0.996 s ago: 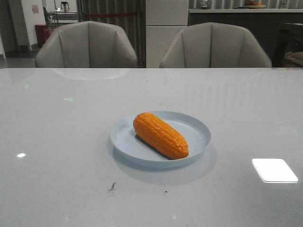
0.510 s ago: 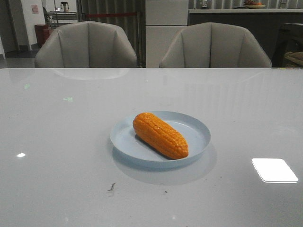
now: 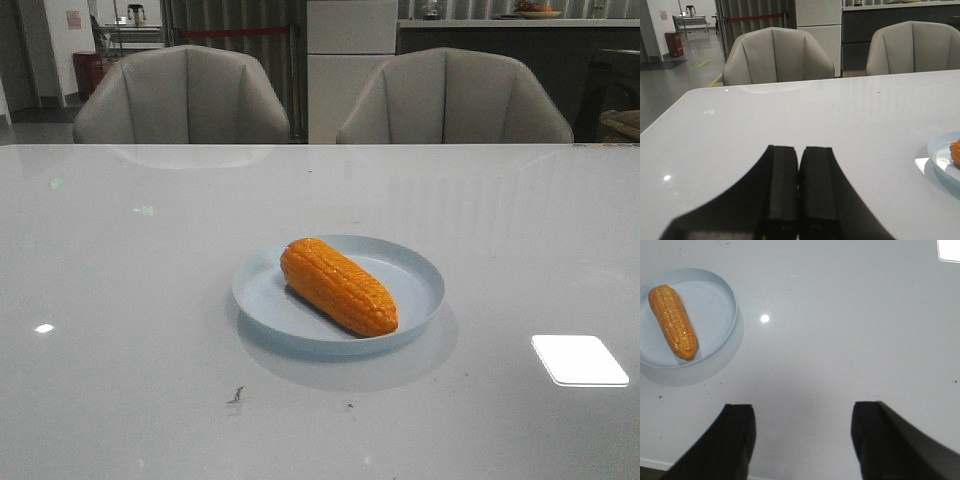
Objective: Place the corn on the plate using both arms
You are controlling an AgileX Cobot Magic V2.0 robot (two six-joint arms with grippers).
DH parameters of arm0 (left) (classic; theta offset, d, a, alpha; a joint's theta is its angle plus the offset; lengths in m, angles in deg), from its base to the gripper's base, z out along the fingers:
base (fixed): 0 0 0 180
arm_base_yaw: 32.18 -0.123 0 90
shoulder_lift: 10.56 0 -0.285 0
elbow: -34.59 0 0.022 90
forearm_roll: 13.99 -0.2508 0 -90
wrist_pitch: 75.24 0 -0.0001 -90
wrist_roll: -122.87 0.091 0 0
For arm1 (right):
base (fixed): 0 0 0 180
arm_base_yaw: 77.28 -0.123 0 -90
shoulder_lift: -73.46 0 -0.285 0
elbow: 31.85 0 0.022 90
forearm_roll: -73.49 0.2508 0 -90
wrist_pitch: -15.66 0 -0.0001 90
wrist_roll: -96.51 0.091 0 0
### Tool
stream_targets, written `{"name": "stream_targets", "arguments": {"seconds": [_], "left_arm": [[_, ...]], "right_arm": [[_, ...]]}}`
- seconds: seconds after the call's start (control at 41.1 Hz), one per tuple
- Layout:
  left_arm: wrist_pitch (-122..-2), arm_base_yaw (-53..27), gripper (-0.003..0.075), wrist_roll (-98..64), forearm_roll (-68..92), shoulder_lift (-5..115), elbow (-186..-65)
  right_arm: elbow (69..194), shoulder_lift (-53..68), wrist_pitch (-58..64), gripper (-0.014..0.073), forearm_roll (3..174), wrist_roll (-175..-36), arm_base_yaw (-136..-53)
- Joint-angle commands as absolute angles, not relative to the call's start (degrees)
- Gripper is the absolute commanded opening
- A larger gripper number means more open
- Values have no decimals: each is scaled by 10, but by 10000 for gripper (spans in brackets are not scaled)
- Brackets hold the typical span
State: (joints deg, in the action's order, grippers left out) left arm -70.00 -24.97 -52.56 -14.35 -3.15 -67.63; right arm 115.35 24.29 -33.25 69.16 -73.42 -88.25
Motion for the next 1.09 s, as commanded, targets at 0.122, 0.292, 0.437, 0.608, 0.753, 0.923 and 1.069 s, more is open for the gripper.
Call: {"name": "stream_targets", "arguments": {"seconds": [0.122, 0.292, 0.437, 0.608, 0.753, 0.923, 1.069], "left_arm": [[-744, -250, 94, -530, -140, -35, -654], [-744, -250, 94, -530, -140, -35, -654], [-744, -250, 94, -530, -140, -35, -654], [-744, -250, 94, -530, -140, -35, -654], [-744, -250, 94, -530, -140, -35, -654], [-744, -250, 94, -530, -140, -35, -654], [-744, -250, 94, -530, -140, -35, -654]], "right_arm": [[1167, 287, -255, 144, 702, -733, -855], [1160, 323, -198, 65, 708, -745, -836], [1129, 357, -149, 65, 723, -764, -807], [1043, 419, -55, 65, 765, -787, -788], [941, 486, 66, 65, 766, -787, -788], [824, 573, 165, 65, 766, -787, -788], [744, 641, 176, 65, 766, -787, -788]]}}
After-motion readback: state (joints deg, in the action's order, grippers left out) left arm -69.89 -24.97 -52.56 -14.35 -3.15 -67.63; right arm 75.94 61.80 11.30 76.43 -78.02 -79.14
